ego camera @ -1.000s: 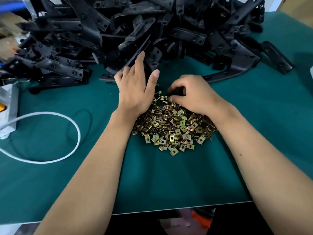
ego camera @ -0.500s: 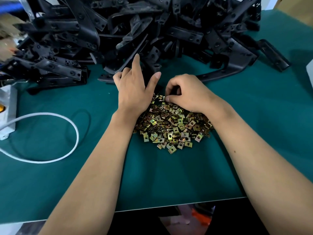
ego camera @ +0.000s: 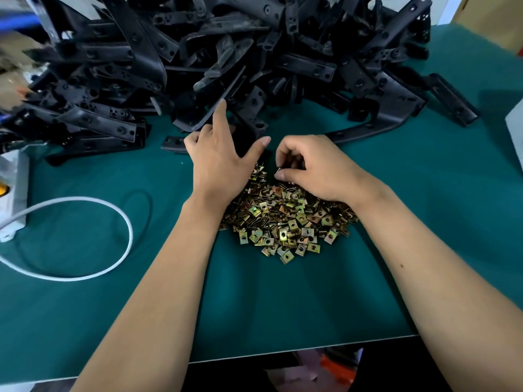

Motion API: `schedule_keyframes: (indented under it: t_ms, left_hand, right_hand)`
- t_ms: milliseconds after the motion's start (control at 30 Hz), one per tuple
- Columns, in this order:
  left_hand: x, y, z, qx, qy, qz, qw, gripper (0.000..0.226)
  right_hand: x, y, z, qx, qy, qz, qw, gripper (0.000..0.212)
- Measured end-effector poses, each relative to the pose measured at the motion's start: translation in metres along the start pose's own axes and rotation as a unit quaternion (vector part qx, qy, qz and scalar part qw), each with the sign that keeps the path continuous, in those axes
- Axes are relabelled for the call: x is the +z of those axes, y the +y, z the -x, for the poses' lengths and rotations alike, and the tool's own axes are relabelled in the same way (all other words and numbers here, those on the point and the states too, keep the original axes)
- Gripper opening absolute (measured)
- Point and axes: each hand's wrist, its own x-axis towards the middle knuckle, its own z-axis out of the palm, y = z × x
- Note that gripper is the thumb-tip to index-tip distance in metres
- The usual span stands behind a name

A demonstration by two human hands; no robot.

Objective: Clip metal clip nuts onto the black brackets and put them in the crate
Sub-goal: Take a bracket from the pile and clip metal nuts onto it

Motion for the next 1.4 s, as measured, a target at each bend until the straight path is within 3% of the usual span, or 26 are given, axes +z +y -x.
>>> schedule_keyframes:
  t_ms: [433, 600, 733, 1400]
  left_hand:
    - [-0.003, 0.002, 0.004, -0.018, -0.027, 0.054, 0.998, 0.101]
    - [-0.004, 0.003, 0.004, 0.007, -0.060, 0.055, 0.997, 0.107]
    - [-0.006, 0.004, 0.005, 0.031, -0.060, 0.074, 0.995, 0.107]
    - [-0.011, 0.007, 0.005, 0.073, -0.067, 0.089, 0.991, 0.110]
  right_hand:
    - [0.000, 0.004, -0.003, 0.013, 0.085, -0.028, 0.996, 0.008]
    - [0.002, 0.005, -0.004, 0.058, 0.159, -0.241, 0.956, 0.010]
    - [0.002, 0.005, -0.006, 0.072, 0.187, -0.332, 0.922, 0.012]
    - [-0.001, 0.002, -0.002, 0.058, 0.178, -0.367, 0.911, 0.018]
